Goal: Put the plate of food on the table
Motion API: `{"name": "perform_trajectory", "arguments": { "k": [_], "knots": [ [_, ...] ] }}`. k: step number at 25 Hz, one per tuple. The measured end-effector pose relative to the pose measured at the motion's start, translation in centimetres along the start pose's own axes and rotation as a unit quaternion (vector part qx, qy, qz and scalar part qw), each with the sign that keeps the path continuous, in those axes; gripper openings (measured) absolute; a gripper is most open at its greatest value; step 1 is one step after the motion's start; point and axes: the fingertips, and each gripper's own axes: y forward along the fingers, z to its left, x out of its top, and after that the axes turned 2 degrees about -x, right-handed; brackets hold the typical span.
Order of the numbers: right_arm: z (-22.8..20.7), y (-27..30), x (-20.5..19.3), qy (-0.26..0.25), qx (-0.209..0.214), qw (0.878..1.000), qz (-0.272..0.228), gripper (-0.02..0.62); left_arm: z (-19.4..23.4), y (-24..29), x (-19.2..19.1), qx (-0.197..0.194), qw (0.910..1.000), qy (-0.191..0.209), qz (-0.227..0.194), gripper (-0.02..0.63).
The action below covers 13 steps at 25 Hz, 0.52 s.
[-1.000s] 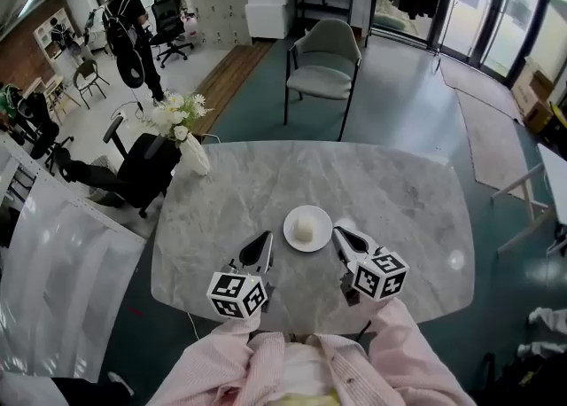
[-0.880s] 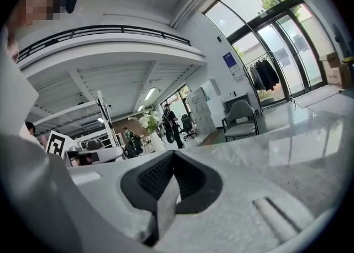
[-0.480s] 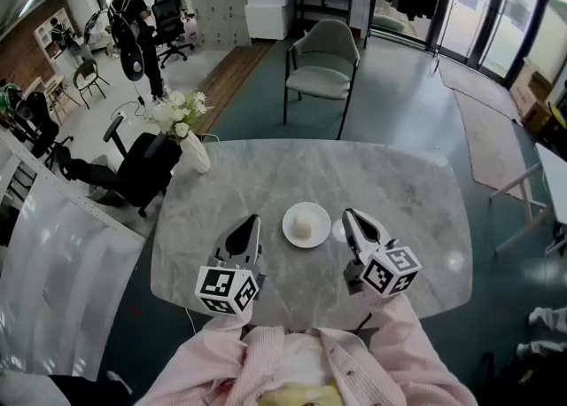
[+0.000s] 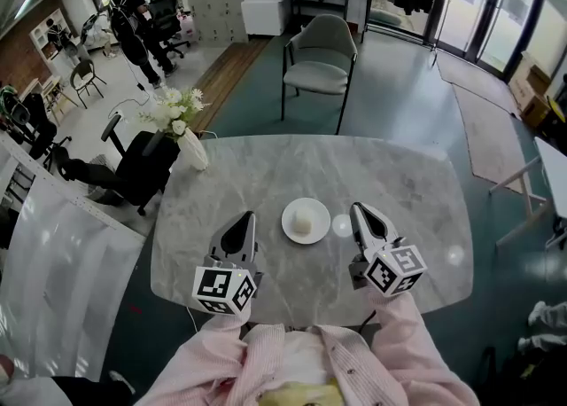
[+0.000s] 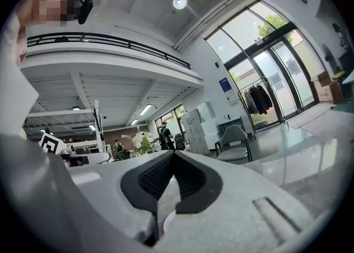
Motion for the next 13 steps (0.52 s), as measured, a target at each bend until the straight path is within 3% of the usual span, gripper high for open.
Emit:
{"name": "perform_trajectory", "arguments": {
  "k": [13],
  "knots": [
    [-0.65, -0.24, 0.04, -0.012, -0.012, 1.0, -0.003, 0.005, 0.64, -0.25, -0.38, 0.01, 0.9999, 0.004, 0.003, -0.008]
  ]
}}
